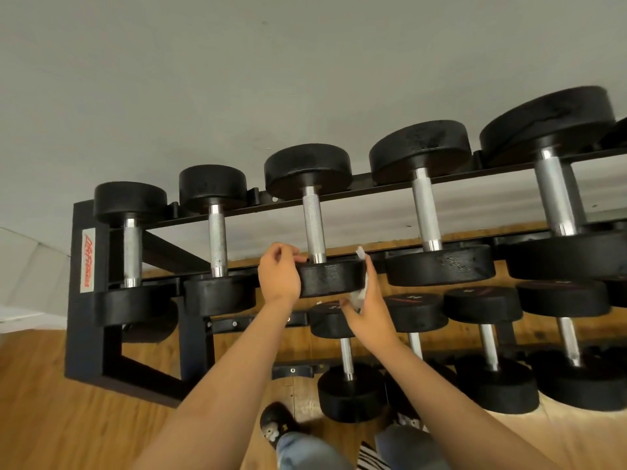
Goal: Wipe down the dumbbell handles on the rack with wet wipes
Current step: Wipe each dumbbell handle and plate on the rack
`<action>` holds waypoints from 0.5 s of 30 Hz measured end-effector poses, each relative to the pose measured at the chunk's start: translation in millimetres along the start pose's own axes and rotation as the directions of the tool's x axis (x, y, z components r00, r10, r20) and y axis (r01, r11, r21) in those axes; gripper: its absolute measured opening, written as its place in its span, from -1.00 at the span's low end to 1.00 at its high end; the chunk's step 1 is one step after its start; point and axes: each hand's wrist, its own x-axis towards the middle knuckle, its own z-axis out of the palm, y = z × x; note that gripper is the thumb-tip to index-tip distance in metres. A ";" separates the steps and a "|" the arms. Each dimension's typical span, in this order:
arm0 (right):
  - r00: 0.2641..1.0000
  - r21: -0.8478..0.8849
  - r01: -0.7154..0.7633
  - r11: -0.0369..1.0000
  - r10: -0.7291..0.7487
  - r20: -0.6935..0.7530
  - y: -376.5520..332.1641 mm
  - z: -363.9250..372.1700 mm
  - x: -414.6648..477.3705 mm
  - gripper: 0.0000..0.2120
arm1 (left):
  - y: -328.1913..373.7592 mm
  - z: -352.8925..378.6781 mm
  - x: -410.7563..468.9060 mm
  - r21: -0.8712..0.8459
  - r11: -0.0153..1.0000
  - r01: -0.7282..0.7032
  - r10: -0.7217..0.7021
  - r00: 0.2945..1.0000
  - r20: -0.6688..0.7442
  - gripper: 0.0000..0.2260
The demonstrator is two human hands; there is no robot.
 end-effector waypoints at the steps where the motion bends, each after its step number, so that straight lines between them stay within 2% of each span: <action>1: 1.000 -0.009 -0.020 1.000 0.020 0.010 2.8 0.8 -4.6 0.00 | -0.3 -0.1 0.2 0.001 1.000 0.002 -0.002 1.000 0.001 -0.78; 10: 0.993 -0.075 -0.060 0.995 0.067 0.099 22.3 -4.0 9.9 0.02 | 1.9 0.4 -1.9 -0.015 1.000 0.007 -0.007 1.000 -0.006 -0.79; 15: 0.994 -0.145 -0.105 0.984 0.109 0.014 9.3 0.9 -4.8 -0.06 | 0.8 -0.9 -1.6 -0.024 1.000 0.006 -0.006 1.000 0.005 -0.79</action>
